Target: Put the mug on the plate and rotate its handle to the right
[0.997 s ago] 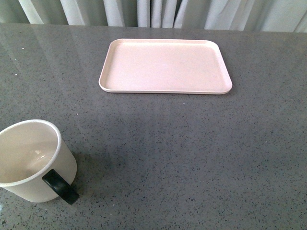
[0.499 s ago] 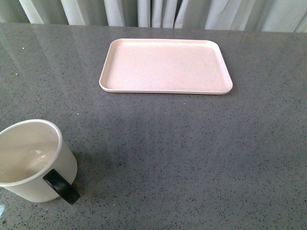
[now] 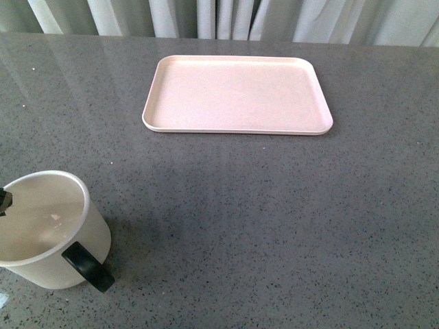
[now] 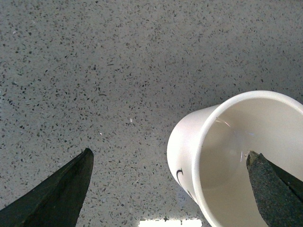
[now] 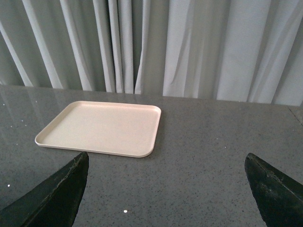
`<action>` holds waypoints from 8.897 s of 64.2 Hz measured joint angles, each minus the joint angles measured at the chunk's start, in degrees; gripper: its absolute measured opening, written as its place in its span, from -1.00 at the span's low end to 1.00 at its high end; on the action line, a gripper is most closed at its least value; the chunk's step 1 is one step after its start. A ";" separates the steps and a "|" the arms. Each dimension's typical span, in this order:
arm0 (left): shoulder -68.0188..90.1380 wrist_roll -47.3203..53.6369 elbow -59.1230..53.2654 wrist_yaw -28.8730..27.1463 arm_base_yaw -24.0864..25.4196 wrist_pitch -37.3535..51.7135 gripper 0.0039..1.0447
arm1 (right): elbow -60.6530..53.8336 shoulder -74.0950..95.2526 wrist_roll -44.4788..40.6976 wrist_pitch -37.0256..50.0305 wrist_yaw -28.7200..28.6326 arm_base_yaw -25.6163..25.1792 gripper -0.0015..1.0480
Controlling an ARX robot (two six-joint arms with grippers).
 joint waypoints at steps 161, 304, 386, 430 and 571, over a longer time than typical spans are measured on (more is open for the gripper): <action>53.81 2.69 80.70 -1.46 -19.50 -28.81 -0.97 | 0.00 0.00 0.00 0.00 0.00 0.00 0.82; 59.30 7.32 87.89 0.57 -22.16 -25.57 0.81 | 0.00 0.00 0.00 0.00 0.00 0.00 0.82; -4.68 4.42 -11.45 -14.80 -4.37 57.29 -0.98 | 0.00 0.00 0.02 0.00 0.00 0.00 0.82; -36.85 4.46 -23.87 -9.05 1.27 37.31 -0.98 | 0.00 0.00 0.02 0.00 0.00 0.00 0.82; -74.47 4.61 -23.89 -8.96 1.38 0.09 0.83 | 11.47 21.59 -9.99 -19.26 -29.53 -10.86 0.82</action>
